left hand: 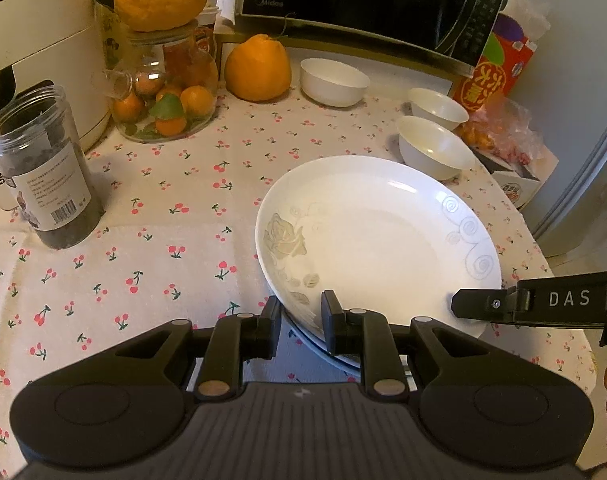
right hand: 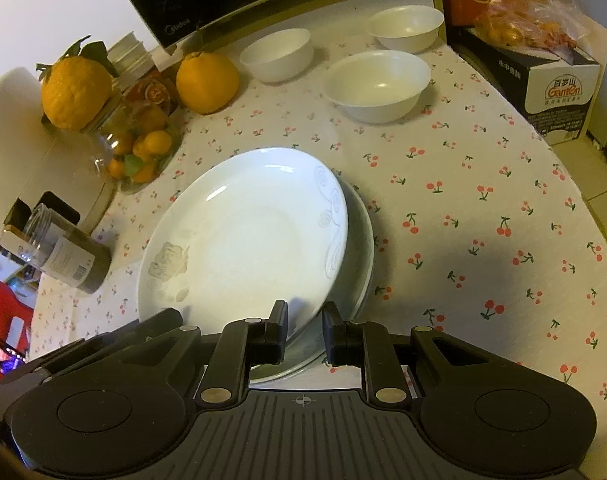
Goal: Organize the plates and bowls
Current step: 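Lift the plain white plate with both tools and lower it onto the blue plates, then hold the plain white plate on the stack with both tools, then open both tools and release the white plate on the stack, then move both tools to the white bowl beside the loose orange, then close the left tool on the white bowl rim while the right tool closes on it too, then lift the white bowl with both tools and lower it beside the other bowls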
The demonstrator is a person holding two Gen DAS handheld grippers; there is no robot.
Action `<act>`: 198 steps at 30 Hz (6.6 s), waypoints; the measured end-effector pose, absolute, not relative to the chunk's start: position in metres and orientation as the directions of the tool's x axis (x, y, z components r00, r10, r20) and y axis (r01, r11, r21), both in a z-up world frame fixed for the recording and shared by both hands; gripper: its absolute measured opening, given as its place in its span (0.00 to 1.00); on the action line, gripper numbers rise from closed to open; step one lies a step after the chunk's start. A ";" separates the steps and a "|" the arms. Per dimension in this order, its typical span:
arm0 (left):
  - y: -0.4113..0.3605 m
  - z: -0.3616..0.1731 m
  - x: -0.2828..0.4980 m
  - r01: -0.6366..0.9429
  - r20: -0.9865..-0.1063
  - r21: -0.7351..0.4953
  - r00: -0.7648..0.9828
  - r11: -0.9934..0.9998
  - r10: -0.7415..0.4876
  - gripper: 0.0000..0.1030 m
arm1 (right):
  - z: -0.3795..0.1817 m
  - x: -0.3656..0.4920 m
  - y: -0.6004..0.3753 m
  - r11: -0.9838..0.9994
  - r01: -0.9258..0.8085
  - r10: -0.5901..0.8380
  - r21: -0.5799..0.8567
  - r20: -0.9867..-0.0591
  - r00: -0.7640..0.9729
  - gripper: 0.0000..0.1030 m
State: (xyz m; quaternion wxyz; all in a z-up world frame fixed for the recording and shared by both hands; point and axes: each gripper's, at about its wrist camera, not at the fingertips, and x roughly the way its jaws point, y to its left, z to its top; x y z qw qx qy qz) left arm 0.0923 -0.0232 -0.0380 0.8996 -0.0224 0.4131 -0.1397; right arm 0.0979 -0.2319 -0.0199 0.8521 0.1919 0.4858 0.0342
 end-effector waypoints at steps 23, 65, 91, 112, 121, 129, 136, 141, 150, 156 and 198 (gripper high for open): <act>-0.038 -0.037 0.090 0.259 -0.760 -0.054 0.616 0.964 -0.208 0.19 | -0.013 0.099 -0.239 0.919 0.156 0.244 0.362 -0.834 0.496 0.21; -0.042 -0.003 0.119 0.226 -0.748 -0.110 0.623 0.968 -0.231 0.99 | 0.011 0.115 -0.258 0.921 0.042 0.314 0.386 -0.805 0.504 0.91; -0.067 0.027 0.266 0.050 -0.697 -0.055 0.713 0.997 -0.075 0.99 | 0.051 0.299 -0.286 0.887 0.065 0.329 0.456 -0.727 0.603 0.95; -0.104 -0.021 0.344 0.077 -0.649 -0.296 0.715 0.952 -0.259 0.79 | -0.043 0.402 -0.320 0.710 0.144 0.439 0.690 -0.593 0.675 0.95; -0.110 -0.040 0.355 0.001 -0.640 -0.339 0.733 0.941 -0.232 0.48 | -0.047 0.413 -0.313 0.738 0.113 0.417 0.666 -0.581 0.699 0.59; -0.110 -0.052 0.362 -0.042 -0.640 -0.373 0.735 0.927 -0.224 0.29 | -0.066 0.415 -0.318 0.729 0.157 0.395 0.666 -0.597 0.699 0.27; -0.112 -0.043 0.355 -0.039 -0.635 -0.347 0.745 0.937 -0.204 0.18 | -0.074 0.416 -0.313 0.704 0.148 0.443 0.695 -0.592 0.673 0.16; -0.104 -0.033 0.353 -0.038 -0.632 -0.333 0.750 0.942 -0.193 0.17 | -0.063 0.410 -0.310 0.703 0.132 0.458 0.699 -0.586 0.669 0.15; -0.086 -0.006 0.327 -0.038 -0.647 -0.333 0.736 0.942 -0.199 0.16 | -0.030 0.388 -0.299 0.728 0.089 0.488 0.679 -0.606 0.628 0.16; -0.072 0.006 0.294 -0.021 -0.664 -0.365 0.707 0.931 -0.244 0.16 | -0.007 0.362 -0.297 0.720 0.070 0.519 0.691 -0.602 0.607 0.16; -0.034 -0.050 0.229 0.064 -0.687 -0.351 0.660 0.934 -0.303 0.17 | -0.057 0.278 -0.263 0.802 0.033 0.499 0.597 -0.699 0.513 0.16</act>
